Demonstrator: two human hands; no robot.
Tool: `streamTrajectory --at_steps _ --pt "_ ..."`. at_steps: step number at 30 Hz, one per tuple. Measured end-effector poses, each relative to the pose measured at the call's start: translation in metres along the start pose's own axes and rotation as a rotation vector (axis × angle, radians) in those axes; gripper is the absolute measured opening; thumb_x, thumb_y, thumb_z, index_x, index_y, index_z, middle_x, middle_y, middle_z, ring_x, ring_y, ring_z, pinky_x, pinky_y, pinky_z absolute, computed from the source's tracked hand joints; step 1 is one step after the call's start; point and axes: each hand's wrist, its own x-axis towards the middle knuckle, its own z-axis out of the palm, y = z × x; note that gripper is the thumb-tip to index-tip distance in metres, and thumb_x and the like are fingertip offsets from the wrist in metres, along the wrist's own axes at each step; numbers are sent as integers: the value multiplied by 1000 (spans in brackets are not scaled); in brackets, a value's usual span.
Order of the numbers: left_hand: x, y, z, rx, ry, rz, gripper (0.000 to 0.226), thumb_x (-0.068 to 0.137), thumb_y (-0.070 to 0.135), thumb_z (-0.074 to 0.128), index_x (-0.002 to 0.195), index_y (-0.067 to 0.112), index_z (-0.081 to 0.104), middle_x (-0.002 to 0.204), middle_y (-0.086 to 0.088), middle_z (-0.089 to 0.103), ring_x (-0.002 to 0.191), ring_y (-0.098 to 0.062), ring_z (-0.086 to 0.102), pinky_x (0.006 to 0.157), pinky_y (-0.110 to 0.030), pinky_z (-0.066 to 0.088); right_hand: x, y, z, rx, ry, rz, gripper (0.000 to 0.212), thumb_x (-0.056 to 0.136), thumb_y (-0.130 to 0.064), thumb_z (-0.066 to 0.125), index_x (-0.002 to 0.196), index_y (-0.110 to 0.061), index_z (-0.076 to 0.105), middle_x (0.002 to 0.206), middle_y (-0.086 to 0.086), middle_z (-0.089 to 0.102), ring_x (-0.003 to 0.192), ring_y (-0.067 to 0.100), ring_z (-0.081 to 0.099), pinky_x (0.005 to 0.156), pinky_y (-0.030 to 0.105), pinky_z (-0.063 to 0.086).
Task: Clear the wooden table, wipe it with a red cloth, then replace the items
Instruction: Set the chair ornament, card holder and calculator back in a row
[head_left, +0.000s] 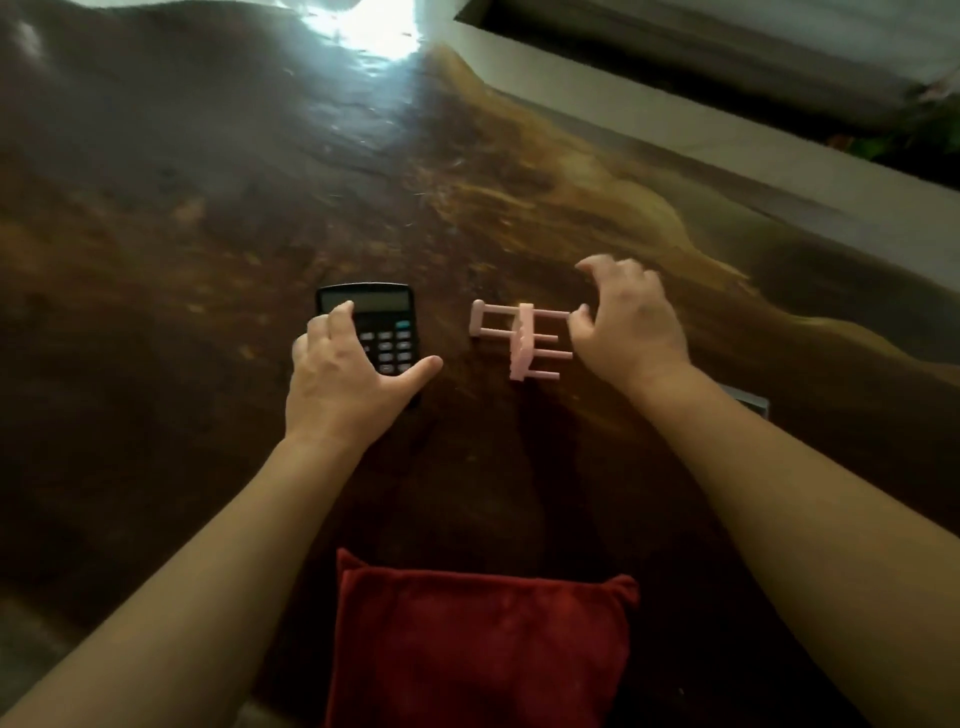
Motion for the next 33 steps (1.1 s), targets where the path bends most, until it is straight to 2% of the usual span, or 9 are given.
streamTrajectory --at_steps 2,5,8,10,12,17,26,31,33 --pt "1 -11 -3 -27 50 26 99 70 68 74 144 11 38 138 -14 48 125 -34 45 97 -49 46 5 -21 15 115 -177 124 60 89 -52 57 142 -24 49 133 10 55 119 30 53 91 45 50" --pt "3 -14 2 -67 61 77 82 76 52 77 139 12 43 132 -14 51 121 -34 47 93 -49 47 11 -49 41 111 -323 318 88 73 -82 55 134 -18 55 130 8 52 115 30 56 89 47 54" --pt "3 -11 8 -90 57 106 76 78 46 77 138 12 45 132 -13 52 121 -32 48 93 -46 47 15 -57 57 21 -270 361 58 82 -64 64 117 -18 66 116 6 62 103 27 60 81 42 56" --pt "3 -4 12 -101 39 123 74 79 45 78 138 12 46 131 -12 53 121 -31 48 94 -45 47 15 -49 59 111 -248 406 29 89 -47 66 102 -21 68 94 0 67 79 17 65 63 33 55" --pt "2 5 16 -102 26 139 74 79 45 78 137 13 46 132 -11 53 121 -31 49 95 -45 46 10 -37 55 192 -214 423 19 93 -45 65 88 -26 64 75 -8 64 63 9 61 51 26 45" --pt "-2 31 32 -79 -27 183 73 81 46 76 139 14 47 135 -11 53 124 -29 49 101 -41 42 -1 3 35 435 -249 493 26 93 -55 57 96 -31 68 99 -3 69 105 25 60 87 49 54" --pt "-11 71 55 -75 -149 295 71 84 46 73 142 18 46 141 -7 50 131 -26 45 103 -38 40 -33 63 17 964 -274 755 10 98 -37 65 93 -29 67 94 -2 76 83 16 74 70 34 60" --pt "-15 76 60 -64 -173 308 71 84 46 72 144 19 44 142 -7 50 130 -25 45 103 -38 40 -42 79 21 1059 -341 784 7 99 -32 62 100 -26 67 105 3 75 97 24 73 89 48 59" --pt "-15 73 60 -63 -180 306 70 84 46 72 143 20 45 141 -6 50 130 -25 45 102 -37 40 -44 79 22 1050 -350 783 23 99 -32 62 118 -20 67 110 4 74 99 24 72 89 49 59"
